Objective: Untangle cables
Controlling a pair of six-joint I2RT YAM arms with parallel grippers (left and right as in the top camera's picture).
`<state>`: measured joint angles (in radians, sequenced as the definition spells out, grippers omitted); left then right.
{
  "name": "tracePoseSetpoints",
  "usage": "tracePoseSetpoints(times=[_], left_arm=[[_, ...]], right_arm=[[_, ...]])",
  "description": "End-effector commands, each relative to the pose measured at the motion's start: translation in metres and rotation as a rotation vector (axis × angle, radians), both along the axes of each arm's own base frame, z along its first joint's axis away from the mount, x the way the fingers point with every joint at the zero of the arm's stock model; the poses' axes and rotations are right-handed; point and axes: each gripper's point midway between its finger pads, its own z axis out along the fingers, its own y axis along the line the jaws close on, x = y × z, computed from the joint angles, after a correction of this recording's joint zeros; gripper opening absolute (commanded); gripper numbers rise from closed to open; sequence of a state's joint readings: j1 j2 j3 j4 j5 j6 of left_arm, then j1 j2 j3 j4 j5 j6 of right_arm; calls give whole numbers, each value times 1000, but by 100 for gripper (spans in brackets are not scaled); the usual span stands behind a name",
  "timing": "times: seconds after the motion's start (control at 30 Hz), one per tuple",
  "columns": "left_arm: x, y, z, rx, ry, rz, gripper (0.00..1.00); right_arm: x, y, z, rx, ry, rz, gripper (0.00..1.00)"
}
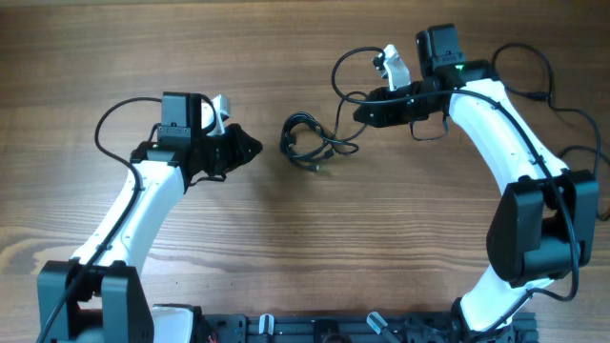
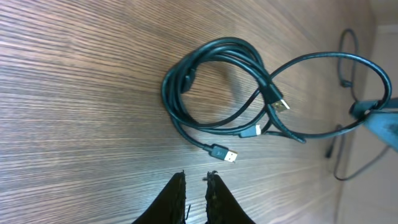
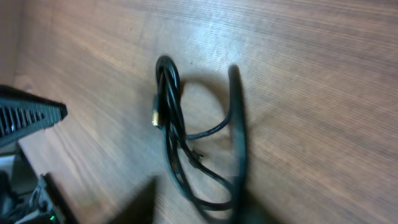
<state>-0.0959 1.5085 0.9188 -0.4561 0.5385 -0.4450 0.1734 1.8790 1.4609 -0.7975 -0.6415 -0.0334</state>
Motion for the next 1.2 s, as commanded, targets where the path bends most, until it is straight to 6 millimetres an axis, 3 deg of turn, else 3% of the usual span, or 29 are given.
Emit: tracePoseSetpoints(times=[0.0, 0.03, 0.13, 0.27, 0.3, 0.33, 0.5, 0.57, 0.6, 0.67, 0.77, 0.83, 0.9, 0.93, 1.03, 1.07, 1.1, 1.13, 1.17], left_arm=[[4, 9, -9, 75, -7, 16, 16], [5, 10, -9, 85, -10, 21, 16], [12, 21, -12, 141, -32, 57, 16], [33, 21, 1, 142, -136, 74, 23], [35, 22, 2, 146, -145, 78, 26], [36, 27, 0, 173, -146, 96, 27], [37, 40, -5, 241, -139, 137, 25], [37, 40, -5, 239, -139, 136, 24], [37, 40, -5, 239, -138, 137, 24], [37, 40, -5, 239, -138, 137, 22], [35, 40, -7, 241, -127, 135, 20], [35, 40, -7, 241, -127, 135, 20], [35, 40, -7, 241, -127, 135, 20], [35, 40, -7, 241, -127, 135, 20], [37, 40, -5, 239, -140, 137, 20], [38, 40, -5, 239, -142, 137, 19], [38, 40, -4, 239, -143, 137, 19], [38, 40, -4, 238, -147, 138, 19], [39, 40, -3, 238, -150, 138, 19]], right_arm=[[3, -3, 5, -15, -19, -19, 70], [1, -3, 5, -12, 3, -36, 76], [-2, 1, 6, -7, 10, -24, 77], [4, 2, 31, 8, 33, -80, 85], [3, -3, 30, -9, 81, -142, 86], [-2, -23, 16, -116, 176, -286, 87], [-30, -54, -4, -322, 274, -333, 94], [-35, -39, -1, -268, 295, -297, 90], [-41, -22, 0, -241, 300, -254, 88], [-50, -5, -3, -281, 284, -205, 82], [-61, 3, -16, -427, 232, -165, 82], [-71, 9, -30, -427, 247, -128, 86], [-78, 41, -34, -272, 240, -19, 88], [-78, 69, -28, -134, 219, 38, 86], [-51, 96, -15, -42, 102, 6, 73], [-46, 99, -12, -27, 84, -4, 63], [-44, 102, -9, -5, 73, 5, 42], [-45, 105, -7, 11, 77, 14, 31], [-45, 105, -7, 10, 76, 14, 9]])
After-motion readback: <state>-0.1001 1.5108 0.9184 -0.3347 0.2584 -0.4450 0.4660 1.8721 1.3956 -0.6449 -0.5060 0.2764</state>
